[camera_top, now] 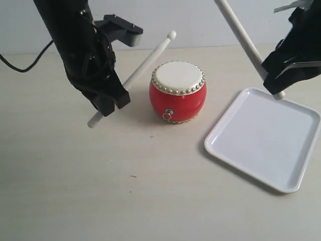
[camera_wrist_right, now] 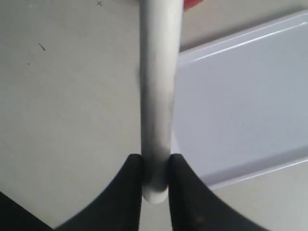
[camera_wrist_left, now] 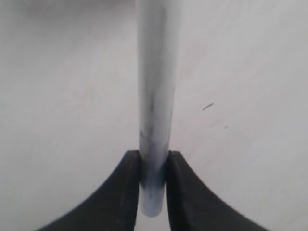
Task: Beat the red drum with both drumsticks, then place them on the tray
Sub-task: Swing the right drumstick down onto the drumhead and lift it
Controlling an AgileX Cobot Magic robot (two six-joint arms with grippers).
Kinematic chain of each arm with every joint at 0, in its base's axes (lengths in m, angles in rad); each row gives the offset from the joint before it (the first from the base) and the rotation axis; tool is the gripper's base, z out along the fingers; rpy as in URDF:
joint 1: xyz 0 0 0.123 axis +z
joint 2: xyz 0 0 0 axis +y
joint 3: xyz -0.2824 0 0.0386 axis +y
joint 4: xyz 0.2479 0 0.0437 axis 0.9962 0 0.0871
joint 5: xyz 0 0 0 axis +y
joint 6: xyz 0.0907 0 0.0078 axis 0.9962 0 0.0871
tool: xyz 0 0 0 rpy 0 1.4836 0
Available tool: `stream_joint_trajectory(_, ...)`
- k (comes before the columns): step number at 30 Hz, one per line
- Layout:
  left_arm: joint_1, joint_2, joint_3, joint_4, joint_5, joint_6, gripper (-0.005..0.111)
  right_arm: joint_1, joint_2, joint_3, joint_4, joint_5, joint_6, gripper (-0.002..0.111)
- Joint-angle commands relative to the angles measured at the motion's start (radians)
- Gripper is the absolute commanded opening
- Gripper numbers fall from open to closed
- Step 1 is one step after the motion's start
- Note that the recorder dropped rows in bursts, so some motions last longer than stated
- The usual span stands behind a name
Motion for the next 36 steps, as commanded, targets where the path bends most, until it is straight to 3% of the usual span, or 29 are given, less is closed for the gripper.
stream_joint_trajectory(1,0.000,0.067,0.001,0.003,-0.001,0.007,0.000,0.001,-0.048,-0.003,-0.014,0.001,0.007,0.000)
stream_joint_trajectory(11,0.000,0.195,0.001,0.051,-0.001,-0.001,0.000,0.001,-0.048,-0.003,-0.014,0.001,0.007,0.000)
stream_joint_trajectory(18,0.000,0.057,0.001,0.081,-0.001,-0.028,0.000,0.001,0.033,-0.003,0.025,-0.005,0.004,0.000)
stream_joint_trajectory(30,0.000,-0.093,0.001,0.074,-0.001,-0.074,0.000,0.001,0.503,-0.005,0.004,0.001,-0.002,0.000)
stream_joint_trajectory(36,0.000,-0.090,0.001,0.074,-0.001,-0.055,0.000,-0.002,0.420,-0.034,0.055,0.001,-0.027,0.000)
